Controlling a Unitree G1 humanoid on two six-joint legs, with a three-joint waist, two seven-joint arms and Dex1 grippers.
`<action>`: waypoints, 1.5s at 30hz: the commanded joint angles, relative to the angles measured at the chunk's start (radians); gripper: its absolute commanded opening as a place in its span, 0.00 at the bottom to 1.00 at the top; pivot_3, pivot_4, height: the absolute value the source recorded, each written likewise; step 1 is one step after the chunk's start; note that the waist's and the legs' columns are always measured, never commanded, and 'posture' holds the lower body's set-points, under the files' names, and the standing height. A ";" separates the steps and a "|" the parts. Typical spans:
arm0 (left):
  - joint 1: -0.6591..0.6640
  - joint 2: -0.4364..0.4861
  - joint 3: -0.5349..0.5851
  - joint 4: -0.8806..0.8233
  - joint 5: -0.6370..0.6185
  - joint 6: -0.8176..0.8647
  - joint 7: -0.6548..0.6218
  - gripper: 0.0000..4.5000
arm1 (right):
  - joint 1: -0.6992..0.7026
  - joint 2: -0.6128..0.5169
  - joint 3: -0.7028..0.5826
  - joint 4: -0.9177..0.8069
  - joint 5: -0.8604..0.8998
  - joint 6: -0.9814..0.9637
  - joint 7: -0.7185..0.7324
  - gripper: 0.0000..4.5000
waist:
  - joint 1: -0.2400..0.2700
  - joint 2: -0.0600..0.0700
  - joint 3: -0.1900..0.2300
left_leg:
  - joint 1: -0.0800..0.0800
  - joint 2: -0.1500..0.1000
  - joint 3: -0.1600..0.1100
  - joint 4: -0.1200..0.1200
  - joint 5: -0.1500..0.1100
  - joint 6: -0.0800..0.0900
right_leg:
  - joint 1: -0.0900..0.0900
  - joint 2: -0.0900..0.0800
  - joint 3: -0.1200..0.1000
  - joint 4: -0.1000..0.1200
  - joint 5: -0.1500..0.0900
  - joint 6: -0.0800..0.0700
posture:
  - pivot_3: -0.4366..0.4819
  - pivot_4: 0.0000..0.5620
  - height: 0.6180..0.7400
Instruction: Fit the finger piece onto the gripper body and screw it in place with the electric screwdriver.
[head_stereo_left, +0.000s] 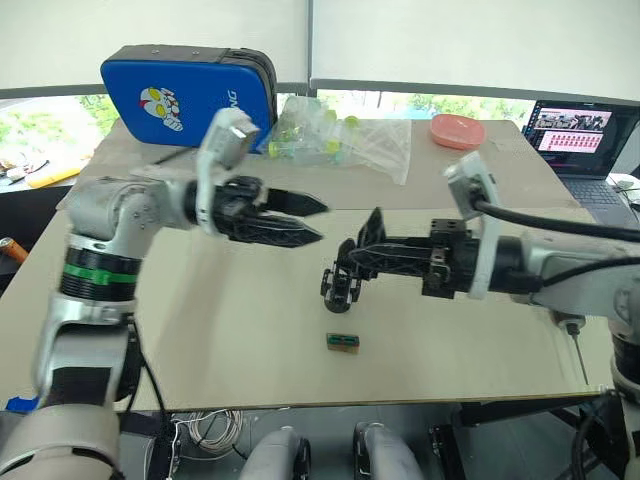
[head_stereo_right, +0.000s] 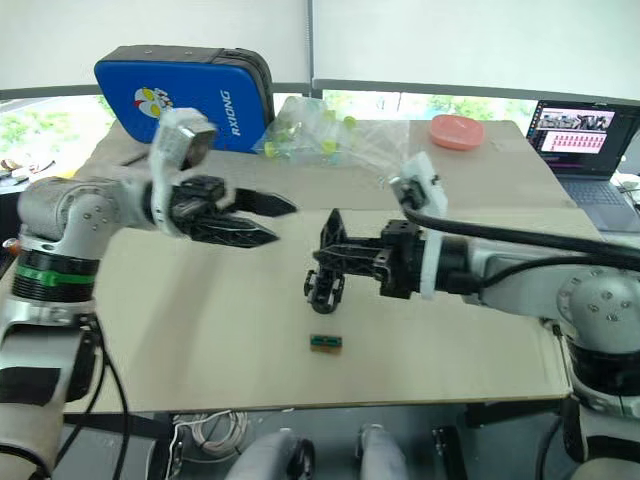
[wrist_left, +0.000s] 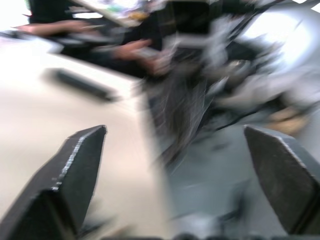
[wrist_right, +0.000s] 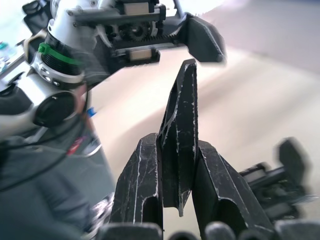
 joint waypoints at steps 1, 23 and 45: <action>0.061 0.012 -0.037 0.076 0.162 -0.323 -0.093 1.00 | 0.100 -0.007 -0.075 -0.069 -0.180 -0.116 0.152 0.09 | 0.002 0.000 0.000 | 0.000 0.000 0.000 0.000 0.000 0.000 | 0.000 -0.001 0.000 0.000 0.000 0.000 | 0.48 0.27 1.00; 0.198 -0.437 -0.102 0.572 0.502 -1.070 0.023 1.00 | 0.268 0.147 -0.009 -0.048 -0.704 -0.462 0.511 0.09 | 0.028 -0.001 0.000 | -0.006 -0.001 0.001 0.003 -0.005 0.003 | -0.005 -0.005 0.000 -0.002 0.002 0.002 | 0.48 0.27 1.00; 0.038 -0.589 -0.079 0.855 0.583 -1.052 0.096 1.00 | 0.335 0.154 -0.023 -0.125 -0.701 -0.442 0.481 0.09 | 0.031 -0.001 0.000 | -0.006 -0.001 0.001 0.006 -0.005 0.008 | -0.004 -0.005 -0.001 0.000 0.003 0.003 | 0.48 0.27 1.00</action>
